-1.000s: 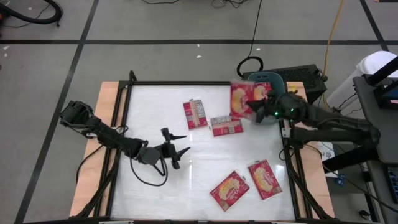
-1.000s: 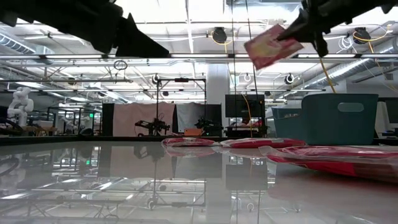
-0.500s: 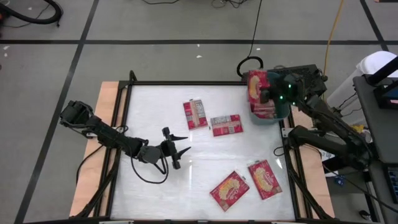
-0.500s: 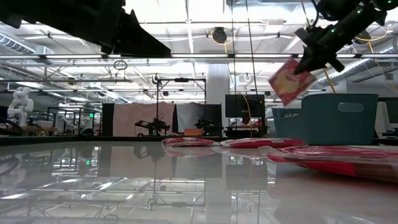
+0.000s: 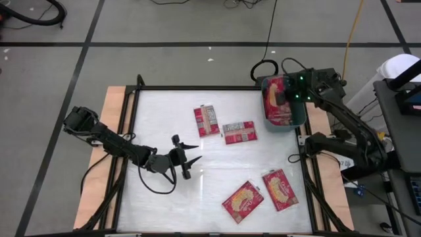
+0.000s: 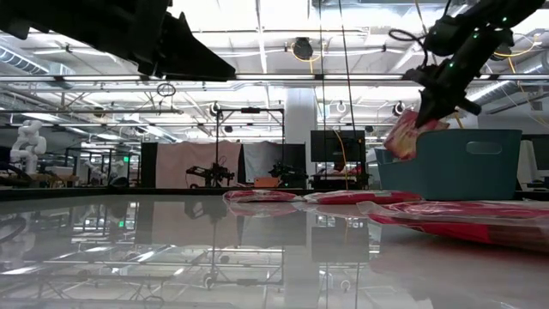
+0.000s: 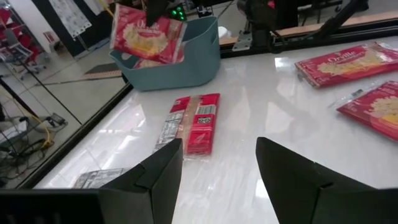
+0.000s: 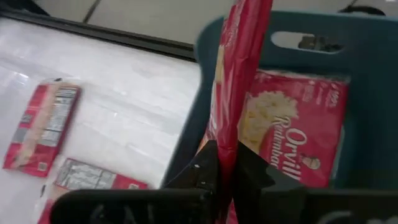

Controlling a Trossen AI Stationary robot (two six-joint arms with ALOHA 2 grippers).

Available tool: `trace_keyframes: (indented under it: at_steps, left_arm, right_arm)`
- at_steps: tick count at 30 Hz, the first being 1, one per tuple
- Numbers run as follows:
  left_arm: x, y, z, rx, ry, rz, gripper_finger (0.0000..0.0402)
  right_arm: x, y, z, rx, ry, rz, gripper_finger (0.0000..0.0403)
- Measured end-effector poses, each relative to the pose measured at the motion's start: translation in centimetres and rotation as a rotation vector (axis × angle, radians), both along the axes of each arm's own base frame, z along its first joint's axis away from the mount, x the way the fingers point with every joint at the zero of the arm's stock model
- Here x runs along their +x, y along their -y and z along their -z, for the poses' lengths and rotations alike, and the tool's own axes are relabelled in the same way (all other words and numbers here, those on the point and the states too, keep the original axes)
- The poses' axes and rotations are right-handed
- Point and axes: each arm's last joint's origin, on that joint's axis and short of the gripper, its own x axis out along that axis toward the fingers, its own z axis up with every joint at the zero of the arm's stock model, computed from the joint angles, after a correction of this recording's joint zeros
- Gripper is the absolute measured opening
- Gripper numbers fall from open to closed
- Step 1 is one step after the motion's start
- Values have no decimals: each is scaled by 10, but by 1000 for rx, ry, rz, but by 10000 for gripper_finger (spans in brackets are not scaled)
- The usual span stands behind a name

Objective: Sort popcorn bags into baskets
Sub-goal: Put the red popcorn bag into the blue bin

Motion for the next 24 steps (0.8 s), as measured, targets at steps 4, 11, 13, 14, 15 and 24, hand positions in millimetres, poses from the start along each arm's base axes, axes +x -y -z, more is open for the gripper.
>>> trace_keyframes:
  at_steps: [4,11,13,14,15,24]
  left_arm:
    - [0,1,0,-3,-3,9,207]
    - [0,1,0,2,-6,10,207]
    - [0,1,0,1,-6,10,207]
    - [0,1,0,0,-6,10,207]
    - [0,1,0,-3,-4,9,207]
    - [0,1,0,-10,-2,8,207]
  right_arm:
    - [2,5,5,21,-15,3,25]
    - [2,7,6,9,-36,-10,70]
    - [2,7,6,-3,-55,-10,87]
    - [3,7,6,-8,-64,-16,95]
    - [4,6,6,-16,-77,-17,103]
    - [10,-15,-17,-150,-59,-62,136]
